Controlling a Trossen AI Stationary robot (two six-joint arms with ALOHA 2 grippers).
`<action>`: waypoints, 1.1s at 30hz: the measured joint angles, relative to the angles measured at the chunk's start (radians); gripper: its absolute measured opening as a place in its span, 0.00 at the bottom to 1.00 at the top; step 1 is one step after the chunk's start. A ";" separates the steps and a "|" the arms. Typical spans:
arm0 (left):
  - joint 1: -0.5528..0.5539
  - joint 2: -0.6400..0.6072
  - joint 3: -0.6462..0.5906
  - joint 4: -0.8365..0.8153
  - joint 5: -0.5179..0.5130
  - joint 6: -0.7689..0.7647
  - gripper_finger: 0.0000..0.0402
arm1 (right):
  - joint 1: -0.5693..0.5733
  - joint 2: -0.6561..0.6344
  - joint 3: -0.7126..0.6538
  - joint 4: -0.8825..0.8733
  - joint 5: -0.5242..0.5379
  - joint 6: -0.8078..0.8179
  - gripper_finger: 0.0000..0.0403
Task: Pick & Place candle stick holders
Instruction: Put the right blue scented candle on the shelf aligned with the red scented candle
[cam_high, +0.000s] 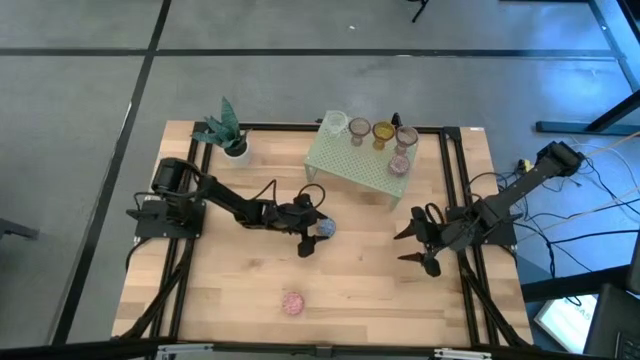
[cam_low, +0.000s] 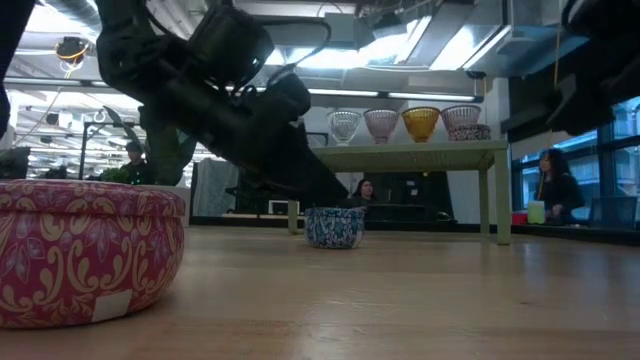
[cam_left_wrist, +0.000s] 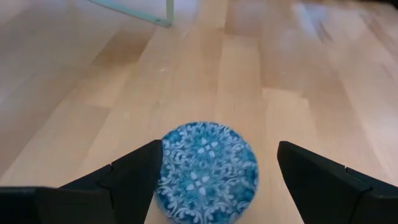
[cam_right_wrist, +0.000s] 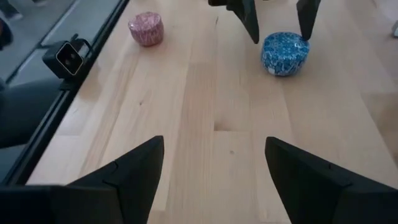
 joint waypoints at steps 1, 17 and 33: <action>0.003 0.004 0.000 0.000 -0.001 0.004 0.79 | 0.000 -0.015 -0.025 0.024 0.000 0.000 0.70; 0.041 0.008 0.000 0.022 0.005 -0.006 0.79 | 0.000 -0.094 -0.109 0.132 -0.004 -0.040 0.70; 0.040 0.008 0.000 -0.013 0.081 -0.034 0.79 | 0.000 -0.094 -0.109 0.138 -0.004 -0.034 0.70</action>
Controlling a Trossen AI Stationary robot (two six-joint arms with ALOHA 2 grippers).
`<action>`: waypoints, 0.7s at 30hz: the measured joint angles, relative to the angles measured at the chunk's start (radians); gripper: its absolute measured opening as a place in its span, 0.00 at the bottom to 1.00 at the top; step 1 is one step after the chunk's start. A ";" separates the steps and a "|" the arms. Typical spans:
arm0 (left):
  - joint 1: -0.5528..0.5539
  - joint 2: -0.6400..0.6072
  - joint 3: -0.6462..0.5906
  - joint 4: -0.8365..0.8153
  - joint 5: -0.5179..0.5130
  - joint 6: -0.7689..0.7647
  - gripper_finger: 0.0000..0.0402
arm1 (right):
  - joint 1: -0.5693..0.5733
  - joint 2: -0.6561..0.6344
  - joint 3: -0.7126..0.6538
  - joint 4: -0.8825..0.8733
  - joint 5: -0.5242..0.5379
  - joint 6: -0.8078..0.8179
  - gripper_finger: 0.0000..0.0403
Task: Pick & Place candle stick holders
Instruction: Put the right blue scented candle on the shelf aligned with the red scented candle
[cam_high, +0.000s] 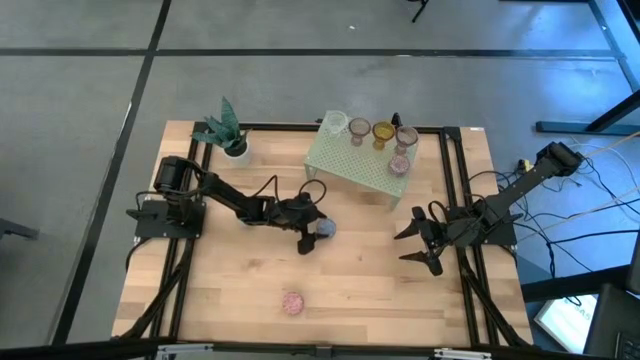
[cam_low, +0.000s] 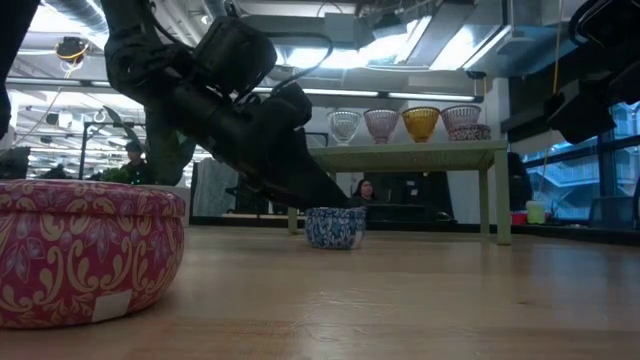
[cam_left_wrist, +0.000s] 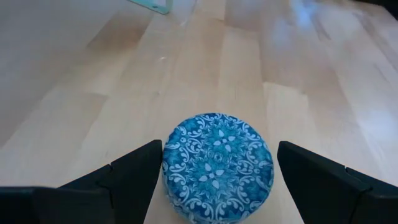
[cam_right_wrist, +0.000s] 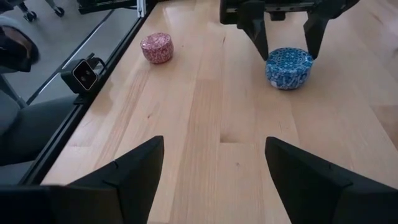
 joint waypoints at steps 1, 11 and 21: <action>0.000 0.000 0.000 0.000 0.009 0.000 0.79 | 0.000 0.000 0.000 0.002 0.000 0.000 0.70; 0.001 0.000 0.000 -0.001 0.028 0.000 0.79 | 0.000 0.000 0.000 0.002 0.000 0.000 0.70; -0.009 0.000 0.000 -0.018 0.027 0.034 0.79 | 0.000 0.000 0.000 0.009 0.000 -0.004 0.70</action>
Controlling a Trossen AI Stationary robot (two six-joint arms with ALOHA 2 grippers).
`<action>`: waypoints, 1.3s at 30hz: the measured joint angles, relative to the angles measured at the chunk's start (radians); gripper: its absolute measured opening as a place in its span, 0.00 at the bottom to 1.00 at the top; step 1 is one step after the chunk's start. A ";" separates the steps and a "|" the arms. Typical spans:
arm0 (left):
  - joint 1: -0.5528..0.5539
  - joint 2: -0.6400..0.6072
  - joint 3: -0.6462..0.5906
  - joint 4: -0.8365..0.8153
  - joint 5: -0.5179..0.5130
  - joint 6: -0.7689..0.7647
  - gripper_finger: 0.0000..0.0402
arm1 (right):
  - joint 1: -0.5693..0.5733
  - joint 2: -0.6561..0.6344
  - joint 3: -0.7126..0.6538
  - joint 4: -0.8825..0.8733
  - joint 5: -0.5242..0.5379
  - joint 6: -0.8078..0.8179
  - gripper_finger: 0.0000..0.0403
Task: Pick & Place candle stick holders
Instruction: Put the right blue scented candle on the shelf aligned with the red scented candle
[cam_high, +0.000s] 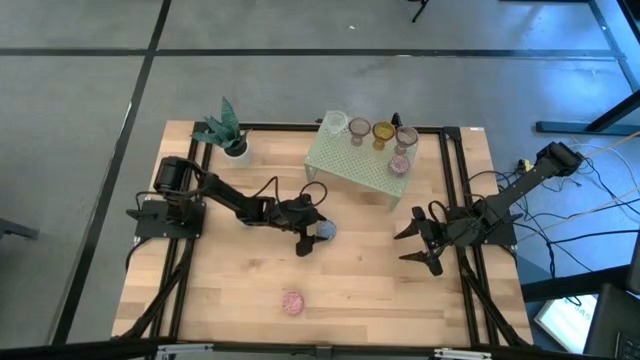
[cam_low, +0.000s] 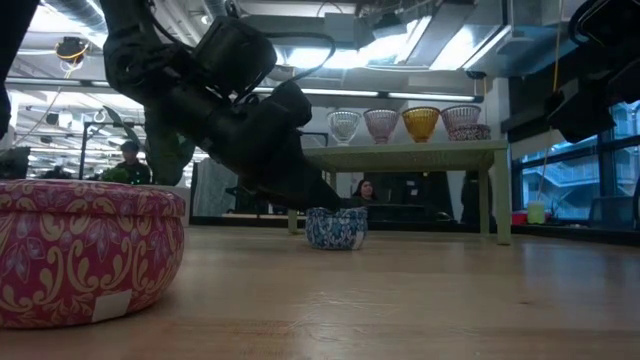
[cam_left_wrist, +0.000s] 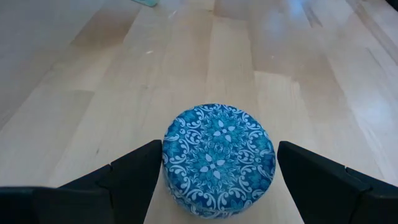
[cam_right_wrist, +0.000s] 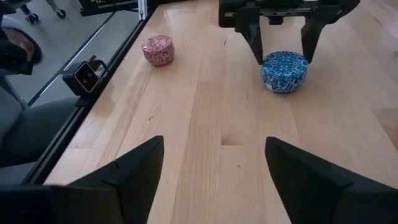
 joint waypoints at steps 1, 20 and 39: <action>-0.003 0.000 0.000 0.002 0.000 0.004 0.79 | 0.000 0.000 0.000 0.000 0.000 0.000 0.70; -0.060 0.000 0.021 0.009 -0.051 0.098 0.79 | 0.000 0.000 0.000 0.007 0.000 0.001 0.70; -0.050 0.000 0.021 -0.038 -0.056 0.124 0.79 | 0.000 0.000 0.000 0.007 0.000 0.000 0.70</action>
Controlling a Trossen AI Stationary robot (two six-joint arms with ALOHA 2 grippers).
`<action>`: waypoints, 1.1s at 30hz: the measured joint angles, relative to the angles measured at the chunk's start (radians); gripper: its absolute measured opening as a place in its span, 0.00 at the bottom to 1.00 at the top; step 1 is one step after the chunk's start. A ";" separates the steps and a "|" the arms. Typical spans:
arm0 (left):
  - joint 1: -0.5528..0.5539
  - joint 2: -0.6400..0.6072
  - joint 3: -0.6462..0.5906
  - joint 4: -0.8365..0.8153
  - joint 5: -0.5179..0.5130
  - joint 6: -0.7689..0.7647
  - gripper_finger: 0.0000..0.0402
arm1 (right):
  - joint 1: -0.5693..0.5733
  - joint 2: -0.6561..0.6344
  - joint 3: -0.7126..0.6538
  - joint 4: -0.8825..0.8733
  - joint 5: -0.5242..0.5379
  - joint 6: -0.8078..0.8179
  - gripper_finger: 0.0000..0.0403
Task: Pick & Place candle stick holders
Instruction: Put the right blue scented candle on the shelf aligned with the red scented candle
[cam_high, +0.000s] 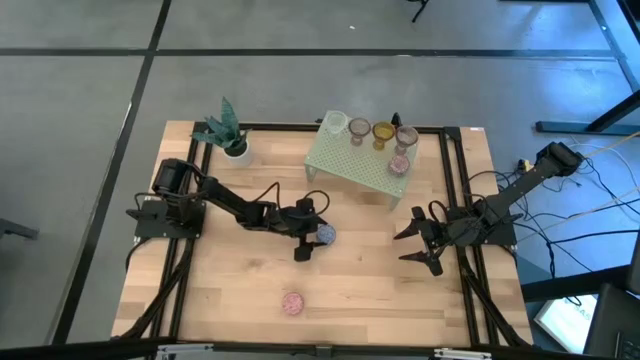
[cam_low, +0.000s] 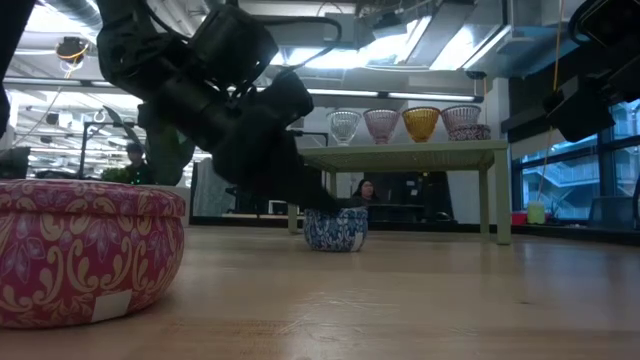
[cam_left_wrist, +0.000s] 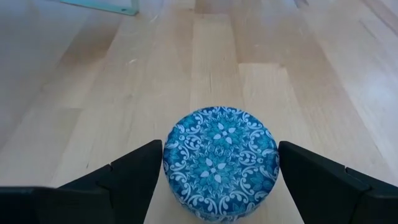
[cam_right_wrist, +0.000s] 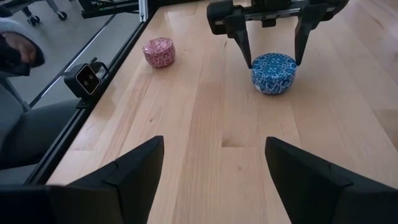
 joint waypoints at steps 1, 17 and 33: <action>0.000 0.001 0.000 -0.003 0.000 0.000 0.79 | 0.000 0.000 0.000 0.000 0.000 0.000 0.70; 0.005 0.005 0.000 -0.005 0.061 -0.040 0.78 | 0.000 0.000 0.000 0.000 0.000 -0.001 0.70; 0.004 0.006 0.010 0.064 0.015 -0.050 0.74 | 0.000 0.000 0.000 -0.001 0.000 -0.001 0.70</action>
